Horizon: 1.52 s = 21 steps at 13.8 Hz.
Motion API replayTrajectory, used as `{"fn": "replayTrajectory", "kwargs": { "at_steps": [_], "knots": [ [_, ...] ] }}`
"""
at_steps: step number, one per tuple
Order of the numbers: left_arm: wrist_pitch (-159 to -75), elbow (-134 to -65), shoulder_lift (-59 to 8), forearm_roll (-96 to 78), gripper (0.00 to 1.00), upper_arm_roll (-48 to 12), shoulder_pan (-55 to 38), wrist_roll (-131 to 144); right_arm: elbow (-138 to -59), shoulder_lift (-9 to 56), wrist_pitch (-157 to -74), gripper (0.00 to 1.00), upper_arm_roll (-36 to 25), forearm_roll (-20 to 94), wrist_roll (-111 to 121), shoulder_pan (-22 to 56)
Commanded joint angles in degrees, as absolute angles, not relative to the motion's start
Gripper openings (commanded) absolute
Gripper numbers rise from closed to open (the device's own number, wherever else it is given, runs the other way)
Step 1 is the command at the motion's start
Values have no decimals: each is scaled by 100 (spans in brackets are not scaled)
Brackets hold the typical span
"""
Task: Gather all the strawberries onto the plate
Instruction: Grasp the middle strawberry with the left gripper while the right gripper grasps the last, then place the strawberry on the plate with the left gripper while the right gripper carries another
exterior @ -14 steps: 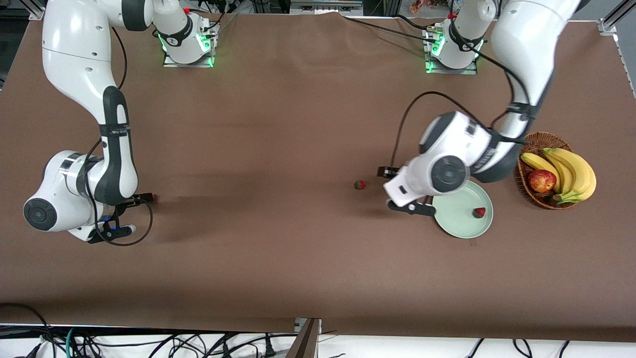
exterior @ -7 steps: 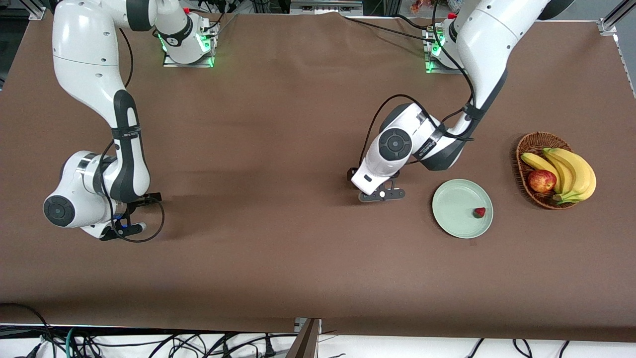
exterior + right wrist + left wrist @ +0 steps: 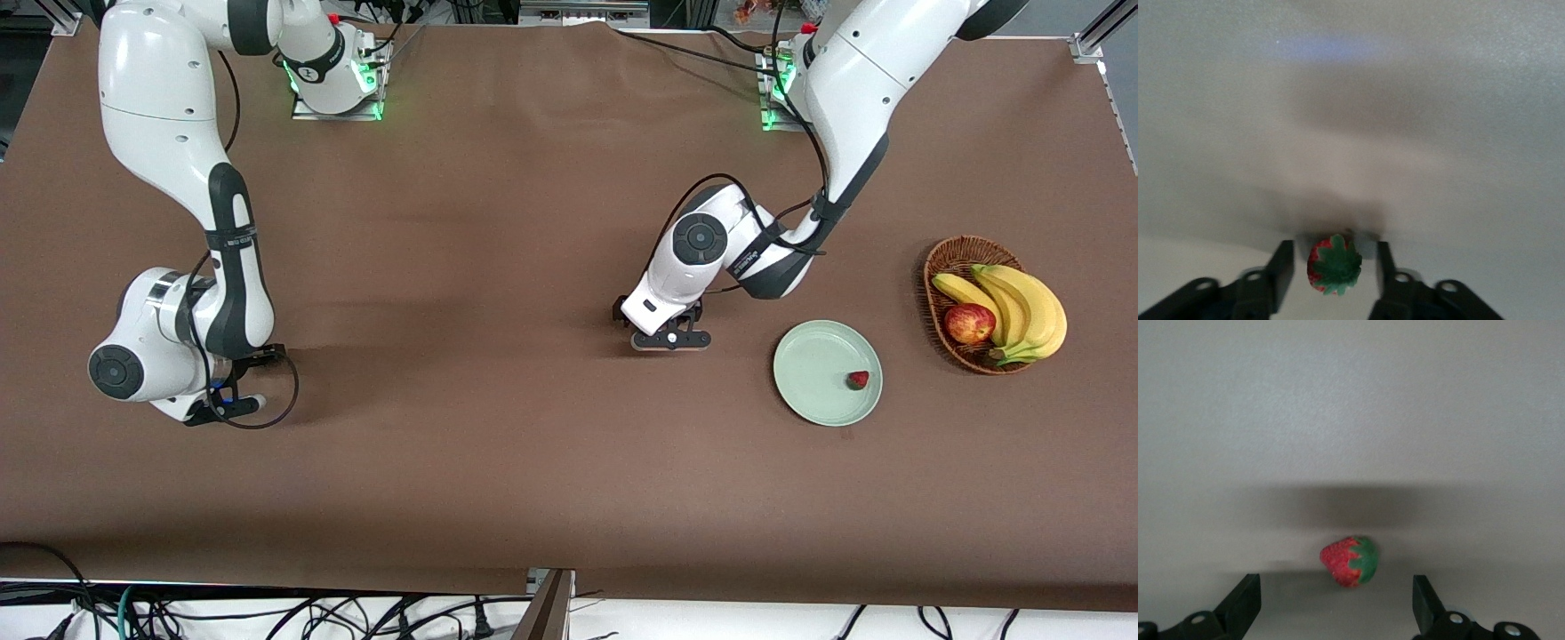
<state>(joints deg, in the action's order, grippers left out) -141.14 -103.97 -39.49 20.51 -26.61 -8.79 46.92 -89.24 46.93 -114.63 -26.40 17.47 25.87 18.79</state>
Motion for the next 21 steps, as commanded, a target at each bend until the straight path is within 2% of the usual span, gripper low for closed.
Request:
{"fn": "replayTrajectory", "kwargs": {
  "at_steps": [1,3,6,7,9,10,12,14,18,21],
  "knots": [
    [-14502,-10424,-4052,2452,100,-2654,-835,4720,-9097,4526,-11382,16,-2637,1811,2646,1907],
    [-14493,-10441,-4061,2452,100,-2654,-844,4781,-9097,4518,-11382,10,-2637,1811,2646,1916],
    [-14493,-10468,-4061,2452,77,-2654,-844,4781,-9044,4430,-11382,8,-2611,1811,2593,1994],
    [-14493,-10494,-4061,2452,74,-2654,-852,4781,-9035,4369,-11373,8,-2593,1819,2567,2065],
    [-14502,-10520,-4130,2452,73,-2654,-861,4781,-9035,4280,-11373,8,-2593,1933,2226,2380],
    [-14493,-10521,-4131,2452,65,-2654,-861,4781,-9035,4280,-11373,8,-2593,2082,1789,2625],
    [-14502,-10512,-4122,2452,39,-2654,-844,4781,-9026,4280,-11434,8,-2593,2345,918,3153],
    [-14493,-10503,-4096,2452,18,-2654,-817,4772,-9018,4280,-11461,8,-2593,2880,363,3479],
    [-14362,-10468,-3859,2452,17,-2663,-739,4729,-8799,4289,-11487,8,-2593,3427,-725,4076],
    [-13661,-10441,-3350,2452,17,-2663,-415,4475,-8693,4368,-12135,8,-2584,3445,-2245,4709]
  ]
}}
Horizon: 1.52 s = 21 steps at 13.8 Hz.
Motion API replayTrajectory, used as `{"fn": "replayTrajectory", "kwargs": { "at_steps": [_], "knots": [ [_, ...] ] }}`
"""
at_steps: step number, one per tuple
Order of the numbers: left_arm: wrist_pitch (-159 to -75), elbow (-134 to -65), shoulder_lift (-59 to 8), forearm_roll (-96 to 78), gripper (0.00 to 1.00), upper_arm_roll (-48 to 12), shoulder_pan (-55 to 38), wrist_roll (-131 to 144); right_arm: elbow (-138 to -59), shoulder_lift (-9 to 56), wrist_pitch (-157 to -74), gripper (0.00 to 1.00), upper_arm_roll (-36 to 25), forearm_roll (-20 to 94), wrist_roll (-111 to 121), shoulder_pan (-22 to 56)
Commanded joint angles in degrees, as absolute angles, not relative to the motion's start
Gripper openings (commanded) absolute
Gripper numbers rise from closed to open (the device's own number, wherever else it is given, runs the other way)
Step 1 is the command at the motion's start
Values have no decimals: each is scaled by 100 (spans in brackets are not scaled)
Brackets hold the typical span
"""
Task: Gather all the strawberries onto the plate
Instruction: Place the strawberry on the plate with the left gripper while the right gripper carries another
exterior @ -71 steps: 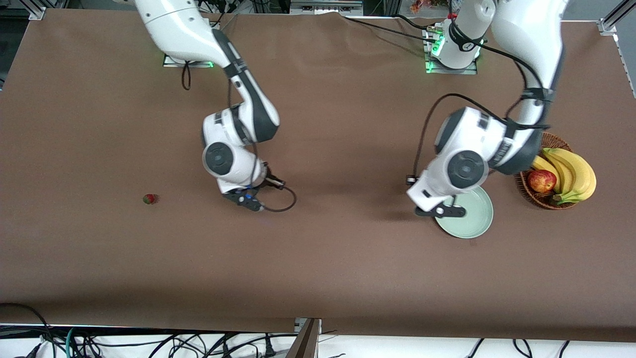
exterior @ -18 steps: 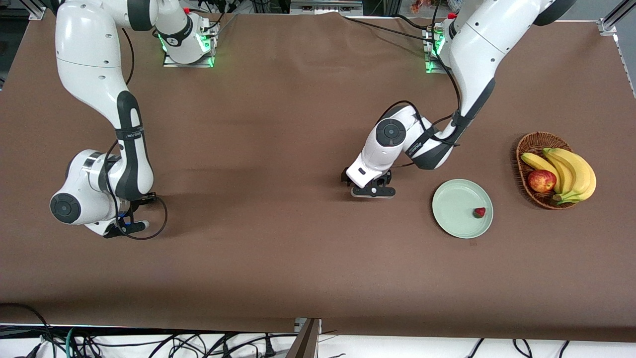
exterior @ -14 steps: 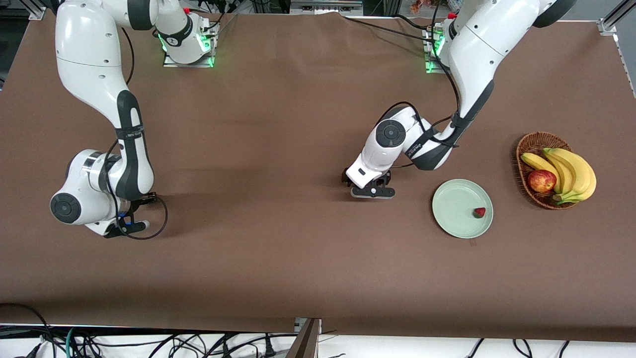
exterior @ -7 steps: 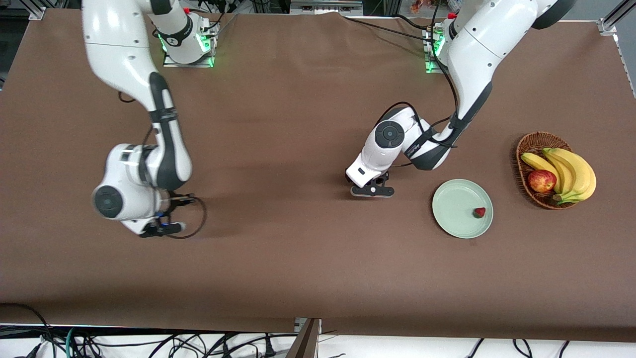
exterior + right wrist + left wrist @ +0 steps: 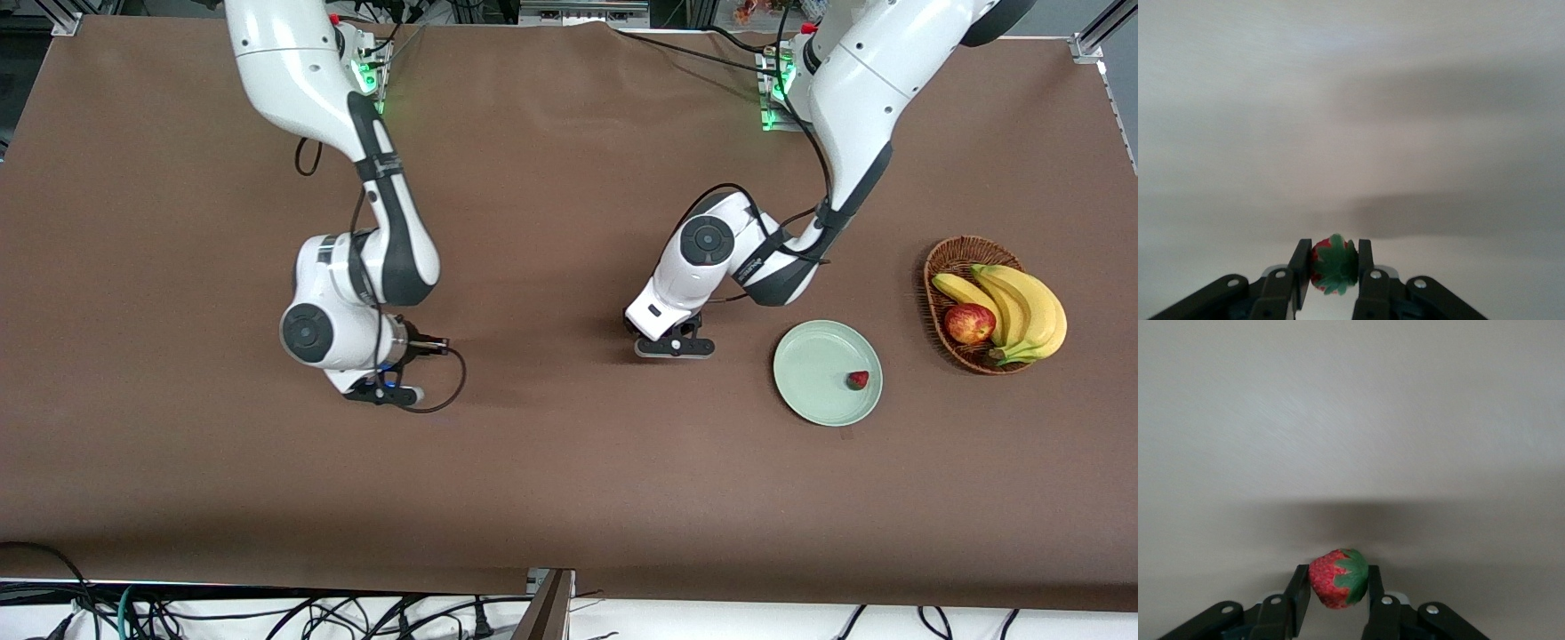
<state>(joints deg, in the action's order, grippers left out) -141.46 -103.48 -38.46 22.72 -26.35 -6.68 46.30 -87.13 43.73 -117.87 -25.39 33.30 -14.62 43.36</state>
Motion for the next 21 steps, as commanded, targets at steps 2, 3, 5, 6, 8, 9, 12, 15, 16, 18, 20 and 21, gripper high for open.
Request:
{"fn": "replayTrajectory", "kwargs": {
  "at_steps": [2,3,5,6,8,9,12,15,16,18,20,21],
  "knots": [
    [-12819,-10433,-3077,2452,17,-2672,-63,3950,-8649,4473,-12628,8,-2506,3559,-3002,5070],
    [-12588,-10415,-2989,2452,17,-2672,104,3537,-8640,4500,-12891,8,-2305,3664,-3284,5106],
    [-12358,-10406,-2953,2417,17,-2681,604,2397,-8640,4561,-13523,8,-1831,3683,-3855,5106],
    [-12349,-10406,-2962,2391,18,-2681,780,1782,-8622,4596,-13857,8,-1628,3683,-4093,5106],
    [-12331,-10415,-3023,2382,18,-2672,1150,743,-8474,4754,-14377,8,-1267,3674,-4384,5106],
    [-12331,-10424,-3119,2382,18,-2654,1325,251,-8325,4868,-14475,8,-1161,3665,-4595,5115],
    [-12349,-10424,-3436,2364,18,-2663,1888,-754,-7815,5281,-14616,10,-1134,3612,-5000,5360],
    [-12349,-10424,-3472,2356,41,-2672,1837,-730,-7770,5493,-15107,72,-1125,3604,-5001,5536],
    [-12349,-10424,-3480,2355,99,-2663,1837,-712,-7778,5493,-15117,100,-1142,3534,-4914,5537],
    [-12349,-10424,-3524,2347,100,-2672,1898,-730,-7770,5371,-14951,100,-1256,3053,-4852,5432],
    [-12340,-10406,-3516,2347,100,-2681,1890,-712,-7560,5160,-14137,100,-1345,2848,-4616,5126],
    [-12331,-10398,-3498,2338,100,-2689,1881,-703,-7376,5055,-13576,100,-1345,2848,-4275,4854]
  ]
}}
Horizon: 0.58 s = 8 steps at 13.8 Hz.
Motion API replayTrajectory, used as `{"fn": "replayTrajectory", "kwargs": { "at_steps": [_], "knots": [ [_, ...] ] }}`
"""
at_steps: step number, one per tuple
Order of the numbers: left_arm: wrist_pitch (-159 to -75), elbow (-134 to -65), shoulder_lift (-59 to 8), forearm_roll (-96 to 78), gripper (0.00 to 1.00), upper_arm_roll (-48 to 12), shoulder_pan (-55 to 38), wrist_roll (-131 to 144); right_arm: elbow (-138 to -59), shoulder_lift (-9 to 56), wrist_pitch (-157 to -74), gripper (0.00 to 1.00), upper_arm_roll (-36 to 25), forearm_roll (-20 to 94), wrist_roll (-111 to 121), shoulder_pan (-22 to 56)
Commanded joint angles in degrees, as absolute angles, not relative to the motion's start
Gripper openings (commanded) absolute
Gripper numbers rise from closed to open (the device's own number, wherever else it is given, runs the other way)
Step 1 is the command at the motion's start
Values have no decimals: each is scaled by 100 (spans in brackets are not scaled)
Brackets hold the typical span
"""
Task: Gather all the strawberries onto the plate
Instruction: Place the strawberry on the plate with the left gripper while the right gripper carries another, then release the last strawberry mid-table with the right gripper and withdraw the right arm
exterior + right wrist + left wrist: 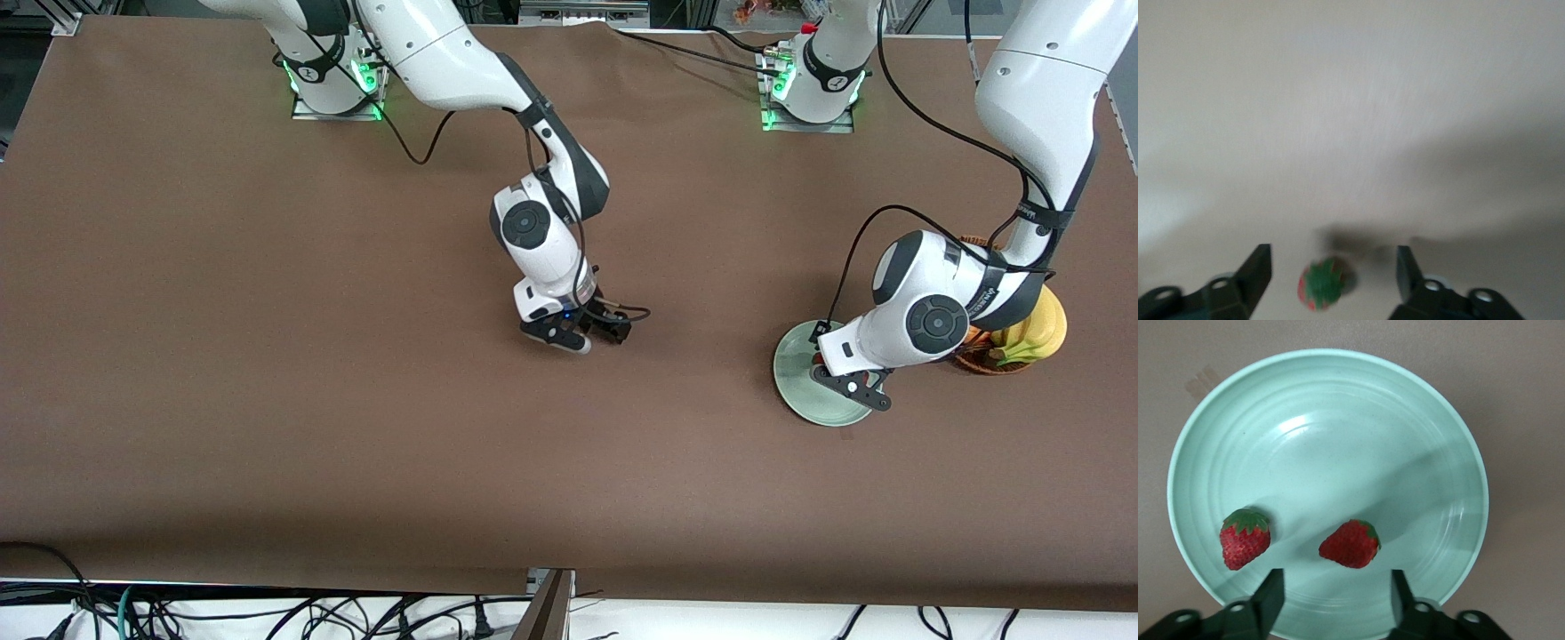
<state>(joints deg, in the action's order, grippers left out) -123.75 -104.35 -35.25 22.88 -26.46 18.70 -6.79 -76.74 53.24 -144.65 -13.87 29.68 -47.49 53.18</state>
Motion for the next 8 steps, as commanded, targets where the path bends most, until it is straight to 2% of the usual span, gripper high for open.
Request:
{"fn": "replayTrajectory", "kwargs": {
  "at_steps": [1,4,8],
  "knots": [
    [-12296,-10389,-3472,2294,100,-2716,1863,-694,-7226,4958,-13031,100,-1336,2839,-3863,4582],
    [-11675,-9925,-3445,1742,100,-3040,1837,-668,-7163,4546,-11632,100,-1572,2804,-2562,4036],
    [-11339,-9773,-3454,1687,100,-3743,1602,872,-7163,3965,-9594,100,-2914,2821,-874,3929]
  ]
}}
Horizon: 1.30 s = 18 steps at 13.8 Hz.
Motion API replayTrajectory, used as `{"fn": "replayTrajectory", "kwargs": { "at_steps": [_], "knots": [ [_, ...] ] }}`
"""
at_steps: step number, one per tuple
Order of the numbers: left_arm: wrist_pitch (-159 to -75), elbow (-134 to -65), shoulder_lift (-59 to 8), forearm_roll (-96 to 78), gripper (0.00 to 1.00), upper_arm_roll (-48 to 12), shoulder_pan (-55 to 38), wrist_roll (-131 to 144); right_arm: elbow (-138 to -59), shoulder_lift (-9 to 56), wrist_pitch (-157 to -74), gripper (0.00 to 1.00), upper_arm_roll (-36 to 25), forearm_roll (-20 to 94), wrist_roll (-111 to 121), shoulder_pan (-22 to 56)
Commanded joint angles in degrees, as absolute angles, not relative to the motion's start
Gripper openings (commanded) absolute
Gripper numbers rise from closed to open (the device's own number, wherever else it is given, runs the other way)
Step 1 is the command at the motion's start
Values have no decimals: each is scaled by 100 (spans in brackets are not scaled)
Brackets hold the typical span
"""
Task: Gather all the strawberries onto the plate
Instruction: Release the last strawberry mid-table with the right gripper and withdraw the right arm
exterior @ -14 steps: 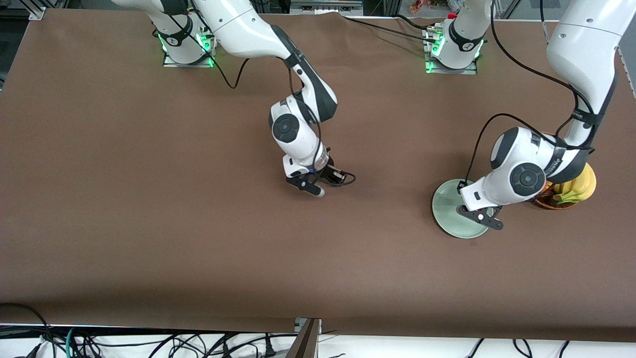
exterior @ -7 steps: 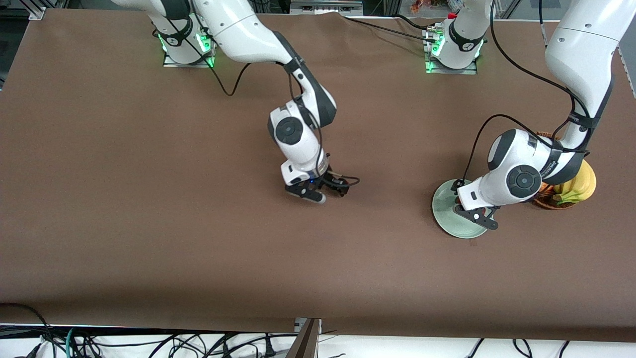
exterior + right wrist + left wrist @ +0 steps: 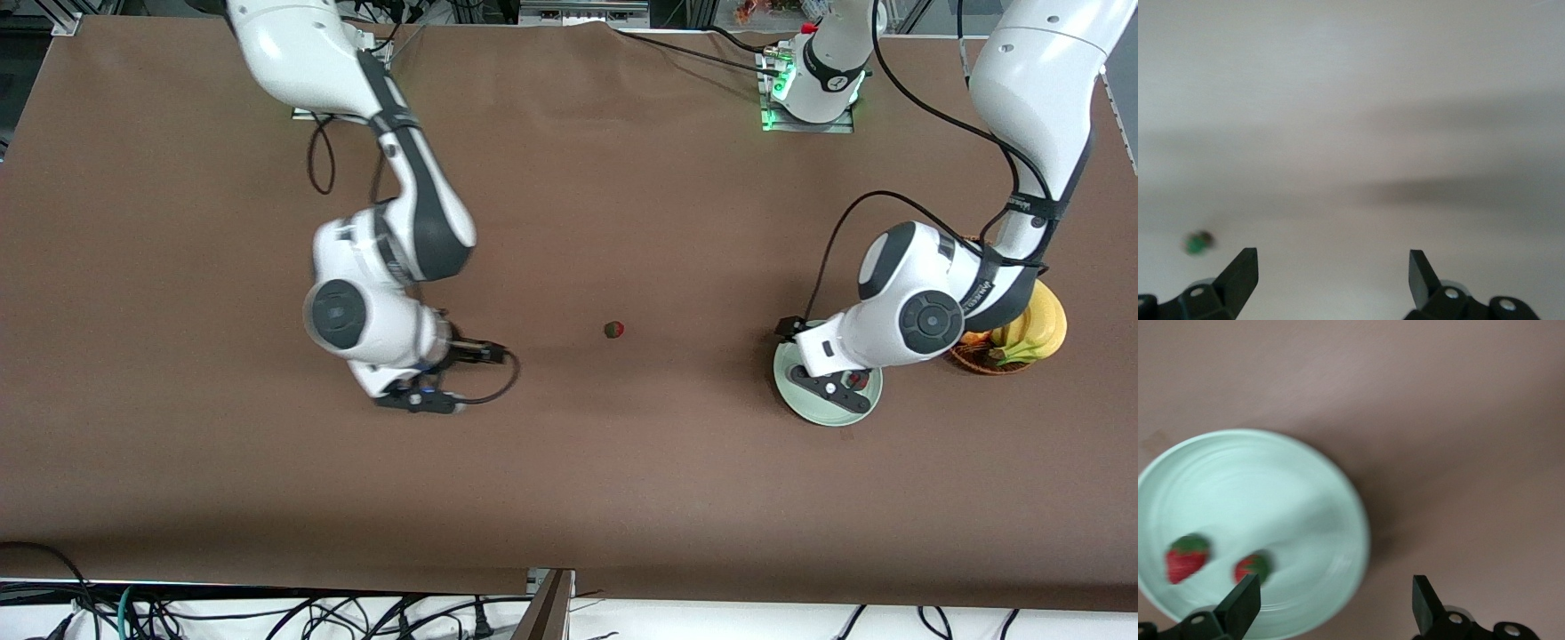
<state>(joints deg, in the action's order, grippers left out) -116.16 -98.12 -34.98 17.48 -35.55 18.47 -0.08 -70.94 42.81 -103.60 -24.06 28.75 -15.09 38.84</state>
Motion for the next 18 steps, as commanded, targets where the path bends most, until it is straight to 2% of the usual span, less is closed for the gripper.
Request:
{"fn": "replayTrajectory", "kwargs": {
  "at_steps": [1,5,7,8,12,13,16,18],
  "knots": [
    [-11303,-9765,-3463,1688,100,-3744,1295,1418,-7154,3833,-9189,100,-3162,2821,-444,3911],
    [-11749,-9493,-3770,1783,100,-3718,441,2469,-7154,3446,-8072,100,-4049,2646,254,3832],
    [-12206,-9527,-3823,1775,100,-3613,72,2889,-7145,3140,-7902,100,-4070,2524,343,3623],
    [-12504,-9553,-3910,1784,100,-3604,-69,3283,-7180,2911,-7901,100,-3634,2261,343,3308],
    [-13437,-9686,-4262,2652,100,-3279,-710,4347,-7557,1874,-7832,100,-1069,337,229,1525],
    [-13543,-9686,-4350,2846,100,-3183,-877,4655,-7759,1637,-7814,100,-724,169,63,1216],
    [-14174,-9642,-4622,3217,100,-2927,-1134,4957,-8497,934,-7901,100,-432,97,-544,810],
    [-14300,-9659,-4658,3226,100,-2927,-1134,5036,-8648,783,-7901,100,-203,9,-536,703]
  ]
}}
